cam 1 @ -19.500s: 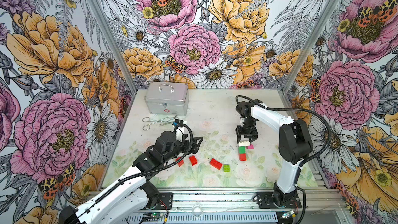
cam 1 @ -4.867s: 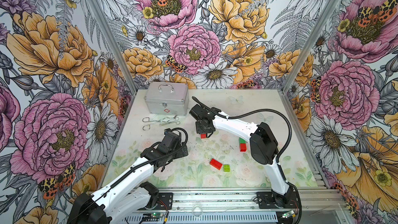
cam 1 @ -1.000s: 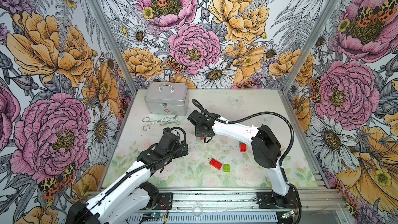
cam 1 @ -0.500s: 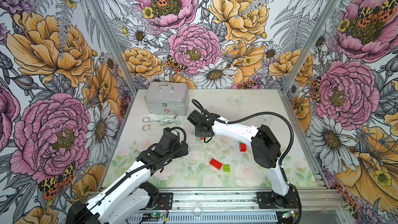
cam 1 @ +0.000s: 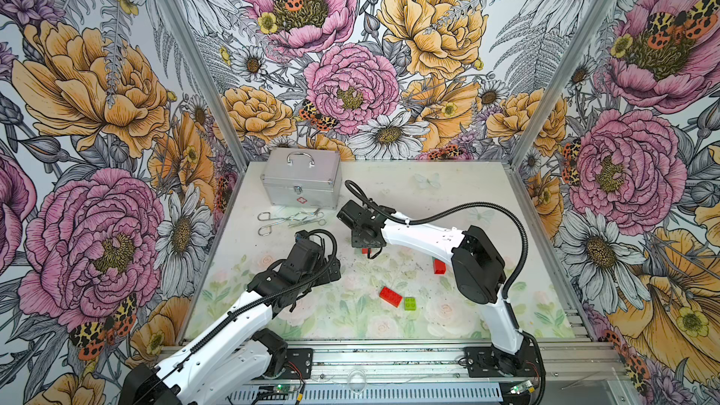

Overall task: Assemble the letter r with lego
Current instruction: Assemble the lego brick with the lego brick.

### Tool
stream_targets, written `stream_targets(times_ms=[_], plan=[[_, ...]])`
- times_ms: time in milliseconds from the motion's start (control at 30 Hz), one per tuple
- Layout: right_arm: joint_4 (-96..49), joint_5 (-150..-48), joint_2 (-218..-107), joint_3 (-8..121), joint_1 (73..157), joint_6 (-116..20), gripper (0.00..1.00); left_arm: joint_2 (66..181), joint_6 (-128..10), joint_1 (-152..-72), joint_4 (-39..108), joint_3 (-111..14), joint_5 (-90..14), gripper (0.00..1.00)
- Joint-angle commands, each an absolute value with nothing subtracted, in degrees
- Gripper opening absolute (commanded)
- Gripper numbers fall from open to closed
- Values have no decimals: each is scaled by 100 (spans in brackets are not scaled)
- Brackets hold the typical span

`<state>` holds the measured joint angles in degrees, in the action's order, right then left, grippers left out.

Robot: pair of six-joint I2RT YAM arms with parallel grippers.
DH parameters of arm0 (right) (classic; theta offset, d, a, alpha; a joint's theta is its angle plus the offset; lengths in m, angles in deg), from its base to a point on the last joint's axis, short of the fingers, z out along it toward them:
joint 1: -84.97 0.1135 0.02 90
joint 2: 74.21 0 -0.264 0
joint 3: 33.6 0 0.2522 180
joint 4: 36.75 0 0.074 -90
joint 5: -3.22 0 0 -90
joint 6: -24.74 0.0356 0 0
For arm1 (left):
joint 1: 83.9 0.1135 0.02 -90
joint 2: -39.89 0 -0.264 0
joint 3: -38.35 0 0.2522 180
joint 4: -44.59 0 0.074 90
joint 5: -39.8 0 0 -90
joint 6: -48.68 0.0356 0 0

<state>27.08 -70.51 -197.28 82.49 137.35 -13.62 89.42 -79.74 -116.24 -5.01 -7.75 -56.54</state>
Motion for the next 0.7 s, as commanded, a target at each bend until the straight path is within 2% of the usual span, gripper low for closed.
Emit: stream_targets(times_ms=[0, 233, 667], plan=[[3001, -6880, -19868, 8210, 13835, -1272, 26, 8910, -7894, -11572, -371, -706, -5564, 99], [3045, -6582, -19711, 7959, 13920, -1004, 26, 8893, -7894, -11573, -372, -706, -5569, 99], [3071, -6850, -19904, 7791, 13938, -585, 26, 8840, -7901, -11565, -371, -701, -5556, 99]])
